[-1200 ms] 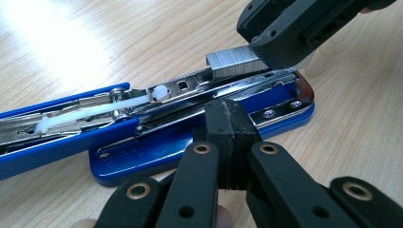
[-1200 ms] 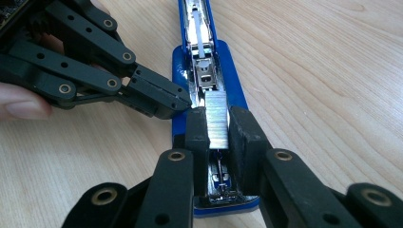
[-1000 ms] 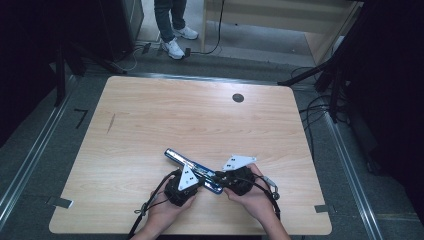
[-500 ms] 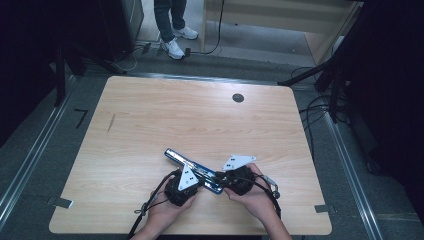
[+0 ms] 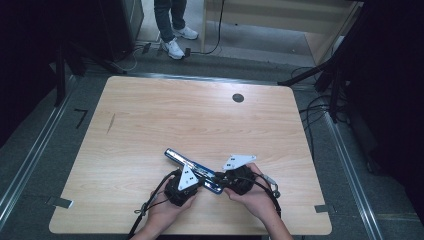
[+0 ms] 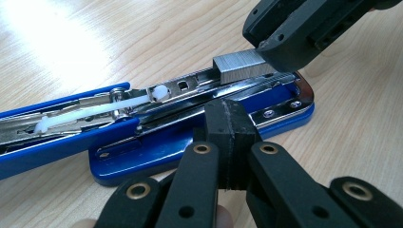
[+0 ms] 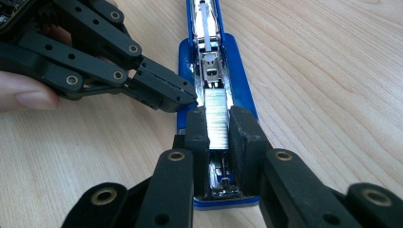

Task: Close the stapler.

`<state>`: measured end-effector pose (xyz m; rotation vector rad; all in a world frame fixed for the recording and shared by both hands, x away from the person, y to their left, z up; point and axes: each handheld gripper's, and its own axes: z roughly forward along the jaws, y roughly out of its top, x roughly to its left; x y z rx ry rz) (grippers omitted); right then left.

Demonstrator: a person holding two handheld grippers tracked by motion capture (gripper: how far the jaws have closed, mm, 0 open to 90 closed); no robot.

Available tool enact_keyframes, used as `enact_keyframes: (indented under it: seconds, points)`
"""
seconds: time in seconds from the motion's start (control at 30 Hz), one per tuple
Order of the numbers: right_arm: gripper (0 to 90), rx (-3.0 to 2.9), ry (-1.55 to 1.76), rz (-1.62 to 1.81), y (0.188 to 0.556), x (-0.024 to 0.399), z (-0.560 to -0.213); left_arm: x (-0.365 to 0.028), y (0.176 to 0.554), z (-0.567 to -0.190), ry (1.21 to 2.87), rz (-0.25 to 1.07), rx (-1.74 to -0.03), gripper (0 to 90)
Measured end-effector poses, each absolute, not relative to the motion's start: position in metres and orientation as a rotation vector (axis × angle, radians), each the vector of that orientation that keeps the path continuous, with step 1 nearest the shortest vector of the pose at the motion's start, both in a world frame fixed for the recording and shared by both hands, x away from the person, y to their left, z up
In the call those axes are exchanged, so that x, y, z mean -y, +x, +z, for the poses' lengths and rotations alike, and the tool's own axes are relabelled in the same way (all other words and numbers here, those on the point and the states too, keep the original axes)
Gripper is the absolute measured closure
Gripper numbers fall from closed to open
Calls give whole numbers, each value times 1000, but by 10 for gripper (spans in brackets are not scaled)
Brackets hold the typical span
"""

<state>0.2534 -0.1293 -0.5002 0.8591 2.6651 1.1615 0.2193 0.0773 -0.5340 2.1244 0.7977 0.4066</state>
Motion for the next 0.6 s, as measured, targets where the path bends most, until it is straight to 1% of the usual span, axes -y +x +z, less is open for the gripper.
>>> enact_keyframes:
  seconds: [0.6]
  points:
    - [794, -2691, 839, 1103, 257, 126, -494, -77, 219, -534, 2119, 405, -800, 900]
